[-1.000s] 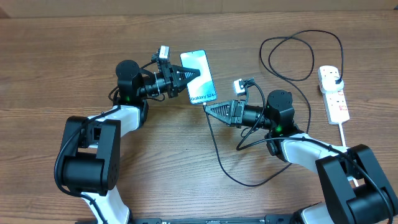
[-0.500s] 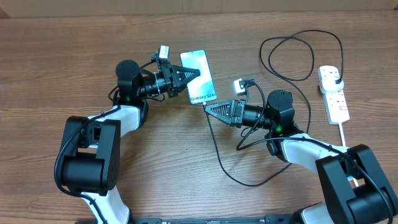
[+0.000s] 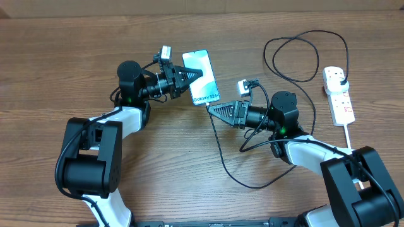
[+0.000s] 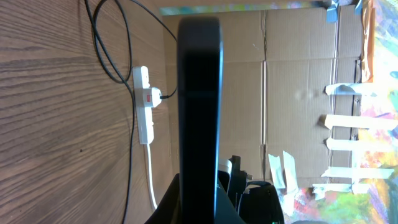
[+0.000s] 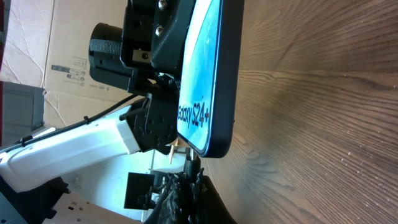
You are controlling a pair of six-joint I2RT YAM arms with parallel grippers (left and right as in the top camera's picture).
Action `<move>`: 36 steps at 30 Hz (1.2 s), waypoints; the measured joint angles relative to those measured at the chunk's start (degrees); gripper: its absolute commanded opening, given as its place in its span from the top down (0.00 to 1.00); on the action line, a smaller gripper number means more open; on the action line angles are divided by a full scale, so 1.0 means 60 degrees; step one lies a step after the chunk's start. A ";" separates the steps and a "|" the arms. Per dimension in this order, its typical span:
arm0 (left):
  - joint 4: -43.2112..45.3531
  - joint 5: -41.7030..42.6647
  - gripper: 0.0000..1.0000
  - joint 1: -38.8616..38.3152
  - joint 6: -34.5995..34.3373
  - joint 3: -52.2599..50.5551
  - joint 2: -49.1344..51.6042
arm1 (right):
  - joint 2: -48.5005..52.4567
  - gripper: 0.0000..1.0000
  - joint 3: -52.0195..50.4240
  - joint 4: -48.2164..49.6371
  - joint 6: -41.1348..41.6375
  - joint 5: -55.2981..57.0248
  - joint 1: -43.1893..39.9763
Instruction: Plug charger to phone and switch on socket
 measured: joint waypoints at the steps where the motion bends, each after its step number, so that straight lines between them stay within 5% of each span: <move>1: 0.0004 0.0000 0.96 0.0000 0.0000 0.0000 0.0000 | 0.0000 0.96 0.0000 0.0000 0.0000 0.0007 0.0000; 36: 0.0007 -0.0328 0.96 -0.0044 0.0066 0.0000 0.0000 | 0.0000 0.96 -0.0036 0.0153 0.0441 0.0852 0.0273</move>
